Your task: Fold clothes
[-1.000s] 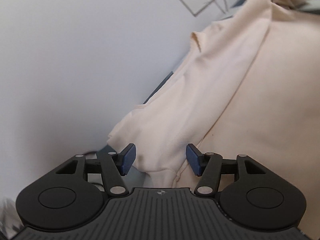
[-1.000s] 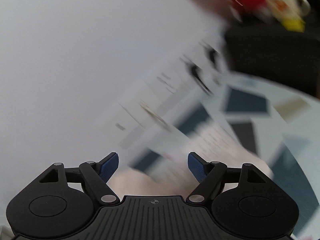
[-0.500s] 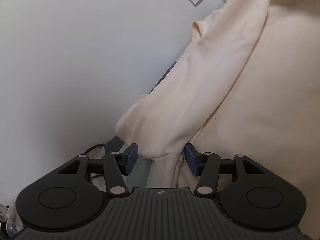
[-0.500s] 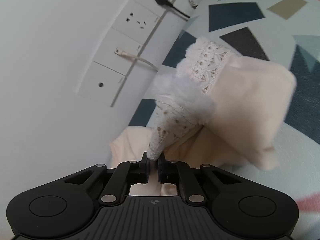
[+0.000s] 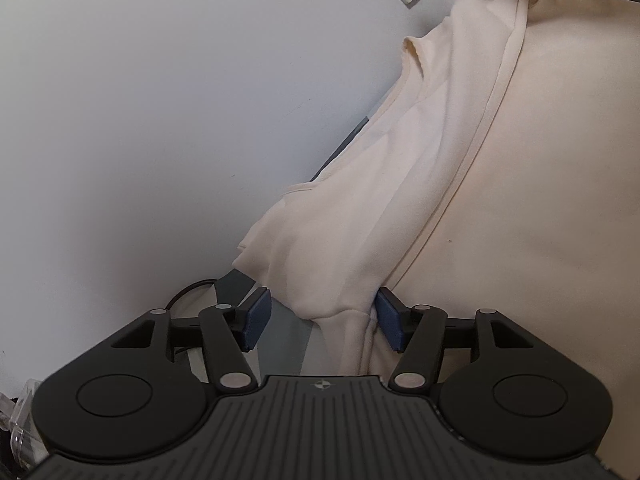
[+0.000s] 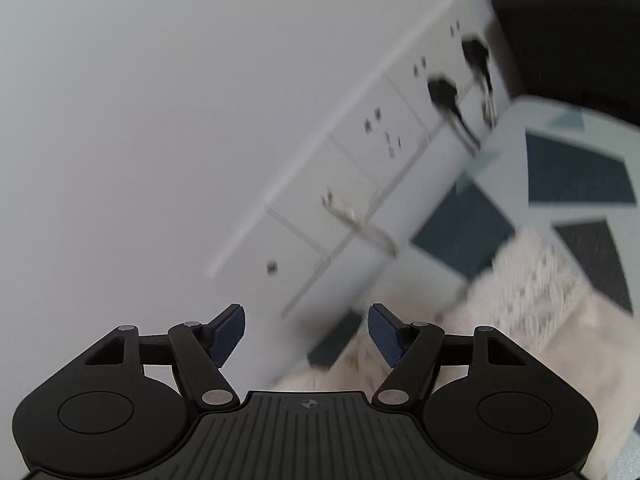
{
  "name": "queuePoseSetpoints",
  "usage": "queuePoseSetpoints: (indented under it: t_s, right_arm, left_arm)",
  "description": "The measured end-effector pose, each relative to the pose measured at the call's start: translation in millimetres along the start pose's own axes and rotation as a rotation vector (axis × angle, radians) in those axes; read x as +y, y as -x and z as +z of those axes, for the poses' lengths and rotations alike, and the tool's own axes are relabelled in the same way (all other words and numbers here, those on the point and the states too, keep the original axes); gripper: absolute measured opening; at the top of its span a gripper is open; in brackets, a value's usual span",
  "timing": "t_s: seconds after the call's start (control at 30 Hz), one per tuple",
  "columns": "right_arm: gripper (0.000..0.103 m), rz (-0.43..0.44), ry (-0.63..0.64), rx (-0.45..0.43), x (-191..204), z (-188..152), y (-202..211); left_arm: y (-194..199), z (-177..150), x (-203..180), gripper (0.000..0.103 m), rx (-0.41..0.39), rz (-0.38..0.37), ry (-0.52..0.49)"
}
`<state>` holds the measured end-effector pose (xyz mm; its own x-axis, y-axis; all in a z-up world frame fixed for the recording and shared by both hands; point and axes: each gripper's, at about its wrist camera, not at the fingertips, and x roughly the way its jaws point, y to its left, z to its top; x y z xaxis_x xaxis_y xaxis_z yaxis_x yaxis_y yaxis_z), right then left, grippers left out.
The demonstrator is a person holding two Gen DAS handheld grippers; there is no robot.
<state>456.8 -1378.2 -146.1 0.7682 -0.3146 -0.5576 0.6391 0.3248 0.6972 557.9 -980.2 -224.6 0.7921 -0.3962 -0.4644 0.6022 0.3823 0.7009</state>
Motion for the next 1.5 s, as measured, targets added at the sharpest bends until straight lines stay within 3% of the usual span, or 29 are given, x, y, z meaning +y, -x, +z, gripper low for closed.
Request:
queuePoseSetpoints:
  t_s: [0.23,0.43,0.5,0.53,0.83,1.13,1.23,1.4,1.5]
  right_arm:
    - [0.06,-0.053,-0.011,0.12,-48,-43,-1]
    - [0.059,-0.146,-0.033,0.095,-55,-44,-28]
    - [0.017,-0.171,-0.039,0.112,-54,-44,-34]
    - [0.014,-0.168,-0.05,0.111,-54,-44,-32]
    - [0.011,0.121,0.039,-0.108,20,-29,76]
    - [0.011,0.246,0.255,-0.126,118,-33,116]
    - [0.011,0.271,0.302,-0.119,149,-43,110]
    - [0.011,0.473,0.35,-0.092,204,-71,100]
    - [0.011,0.539,0.324,-0.082,199,-86,90]
  left_arm:
    - [-4,4,0,0.063,0.003,0.006,0.004]
    - [2,-2,1,0.063,0.013,0.013,0.004]
    - [3,-2,1,0.064,0.015,0.015,0.006]
    - [3,-2,1,0.064,0.015,0.016,0.008]
    - [5,4,-6,0.064,-0.005,0.025,-0.004]
    - [4,22,-7,0.064,-0.065,0.038,-0.007]
    - [-11,16,12,0.059,0.007,0.104,0.052]
    - [-24,-14,72,0.059,0.154,0.234,0.289]
    - [-24,-28,80,0.06,0.193,0.287,0.302]
